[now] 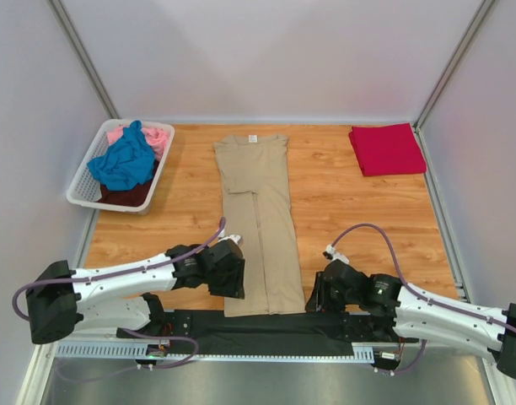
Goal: Fold and stack the t-shirts
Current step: Fold the tshirt
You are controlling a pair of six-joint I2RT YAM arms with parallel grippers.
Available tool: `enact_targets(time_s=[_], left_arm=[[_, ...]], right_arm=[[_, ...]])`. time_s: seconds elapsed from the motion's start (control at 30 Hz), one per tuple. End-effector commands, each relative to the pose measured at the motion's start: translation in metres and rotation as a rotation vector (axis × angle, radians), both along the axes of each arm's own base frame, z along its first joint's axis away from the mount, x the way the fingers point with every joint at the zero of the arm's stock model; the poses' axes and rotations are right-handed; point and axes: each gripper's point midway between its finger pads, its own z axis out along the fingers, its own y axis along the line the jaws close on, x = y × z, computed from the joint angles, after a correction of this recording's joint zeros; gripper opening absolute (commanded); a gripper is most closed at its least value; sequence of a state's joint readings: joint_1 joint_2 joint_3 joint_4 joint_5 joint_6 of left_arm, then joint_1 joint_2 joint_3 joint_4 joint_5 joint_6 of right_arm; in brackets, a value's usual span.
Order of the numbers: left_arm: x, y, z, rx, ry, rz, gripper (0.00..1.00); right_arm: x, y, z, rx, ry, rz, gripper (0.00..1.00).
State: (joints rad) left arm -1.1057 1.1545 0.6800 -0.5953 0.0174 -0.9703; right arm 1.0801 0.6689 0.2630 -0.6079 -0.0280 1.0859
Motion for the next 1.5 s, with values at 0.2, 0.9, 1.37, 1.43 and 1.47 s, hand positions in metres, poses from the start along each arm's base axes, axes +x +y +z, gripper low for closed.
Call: enact_targets(time_s=[0.2,0.9,1.37,1.43,1.47], left_arm=[[-0.023,0.043,-0.028,-0.072,0.068,0.192,0.54],[-0.034,0.048,-0.064,-0.028,0.146,0.210,0.42],[-0.038,0.055,-0.051,-0.041,0.142,0.214,0.07],[-0.038,0.043,-0.045,-0.101,0.149,0.187,0.22],[-0.037,0.040,-0.044,-0.109,0.148,0.185,0.26]], right_arm=[[0.002,0.024,0.008,0.040,-0.012,0.020,0.34],[-0.001,0.019,-0.002,0.019,0.003,0.004,0.32],[0.007,0.014,0.017,0.039,-0.068,-0.009,0.00],[0.006,0.020,0.017,0.047,-0.066,0.005,0.00],[0.004,0.022,0.017,0.051,-0.063,0.020,0.00]])
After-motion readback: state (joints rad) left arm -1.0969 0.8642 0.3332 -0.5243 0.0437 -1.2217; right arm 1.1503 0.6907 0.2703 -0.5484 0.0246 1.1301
